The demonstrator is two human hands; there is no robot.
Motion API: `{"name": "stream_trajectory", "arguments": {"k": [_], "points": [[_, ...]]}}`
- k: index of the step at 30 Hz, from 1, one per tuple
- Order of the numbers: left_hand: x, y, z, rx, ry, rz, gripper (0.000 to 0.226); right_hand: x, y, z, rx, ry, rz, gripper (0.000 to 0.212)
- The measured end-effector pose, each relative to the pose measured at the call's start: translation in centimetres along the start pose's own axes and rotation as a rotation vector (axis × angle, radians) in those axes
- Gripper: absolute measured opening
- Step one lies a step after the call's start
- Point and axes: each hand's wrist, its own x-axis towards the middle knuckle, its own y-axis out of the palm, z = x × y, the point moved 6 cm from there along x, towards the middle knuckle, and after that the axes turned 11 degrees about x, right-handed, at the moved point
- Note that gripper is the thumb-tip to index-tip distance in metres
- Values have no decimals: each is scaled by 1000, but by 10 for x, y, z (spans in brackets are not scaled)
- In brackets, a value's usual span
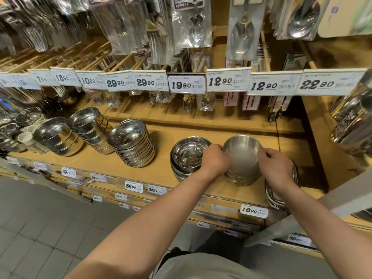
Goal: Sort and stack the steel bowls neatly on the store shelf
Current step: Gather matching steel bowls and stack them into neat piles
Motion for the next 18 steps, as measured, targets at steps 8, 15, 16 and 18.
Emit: {"name": "stream_trajectory", "arguments": {"k": [8,15,16,18], "points": [[2,-3,-2,28,-28,19,26,-3,-1,5,0,15,-3,27],[0,-2,0,-67,-56,43,24,-5,-2,7,-8,17,8,31],[0,-2,1,-77,-61,45,24,-5,-2,7,-10,15,5,31],[-1,-2,1,-109,-70,52,23,-6,-3,9,-21,11,3,32]]}}
